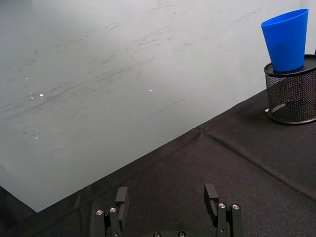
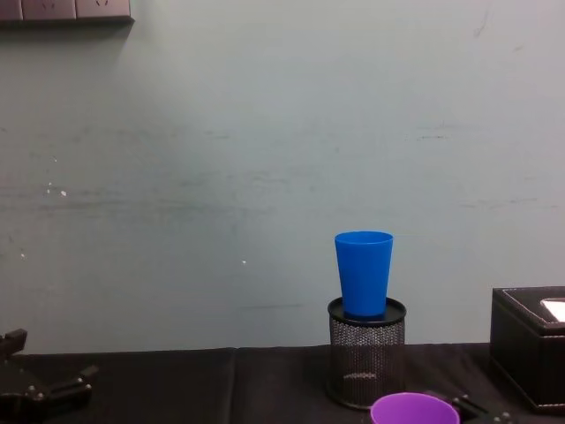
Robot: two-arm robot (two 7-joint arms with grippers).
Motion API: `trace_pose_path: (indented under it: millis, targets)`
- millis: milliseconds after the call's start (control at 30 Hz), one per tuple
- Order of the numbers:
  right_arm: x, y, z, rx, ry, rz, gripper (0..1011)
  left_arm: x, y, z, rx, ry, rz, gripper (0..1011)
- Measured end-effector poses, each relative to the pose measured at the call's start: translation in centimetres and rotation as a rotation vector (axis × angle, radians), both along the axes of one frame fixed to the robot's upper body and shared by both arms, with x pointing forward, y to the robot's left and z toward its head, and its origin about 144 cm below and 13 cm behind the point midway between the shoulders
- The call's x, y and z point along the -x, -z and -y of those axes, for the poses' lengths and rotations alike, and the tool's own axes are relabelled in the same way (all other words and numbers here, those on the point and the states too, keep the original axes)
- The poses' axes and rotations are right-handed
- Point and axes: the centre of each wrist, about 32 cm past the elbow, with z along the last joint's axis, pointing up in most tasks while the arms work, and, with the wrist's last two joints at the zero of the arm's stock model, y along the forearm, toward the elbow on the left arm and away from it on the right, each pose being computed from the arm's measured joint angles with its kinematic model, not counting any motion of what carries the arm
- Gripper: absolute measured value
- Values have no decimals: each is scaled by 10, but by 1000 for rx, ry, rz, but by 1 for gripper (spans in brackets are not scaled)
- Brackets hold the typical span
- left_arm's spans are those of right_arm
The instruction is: Pick up one cup with a gripper and tap it against the other cup.
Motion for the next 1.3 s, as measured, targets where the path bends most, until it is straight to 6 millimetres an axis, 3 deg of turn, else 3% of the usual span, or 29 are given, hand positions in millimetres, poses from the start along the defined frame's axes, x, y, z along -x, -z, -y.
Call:
trace_pose_path:
  millis: [367,467,633,967,1200,1233,1300]
  targets:
    - [-2,0,-2,6,-5,0,1003,0,0,0,0,0,0,1000]
    - [-2,0,-2,5,-4,1,970,0,0,0,0,0,0,1000]
    - [-1,0,-2,4,-4,1,824,0,0,0,0,0,0,1000]
    - [0,-3,-1,1,-3,9,762,0,0,0,0,0,0,1000]
    - [0,-26,1,-26,-10,39,746,0,0,0,0,0,0,1000]
    - [-9,-65,-1,-55,-19,53,746,0,0,0,0,0,0,1000]
    - [-11,-72,-2,-58,-21,55,746,0,0,0,0,0,0,1000]
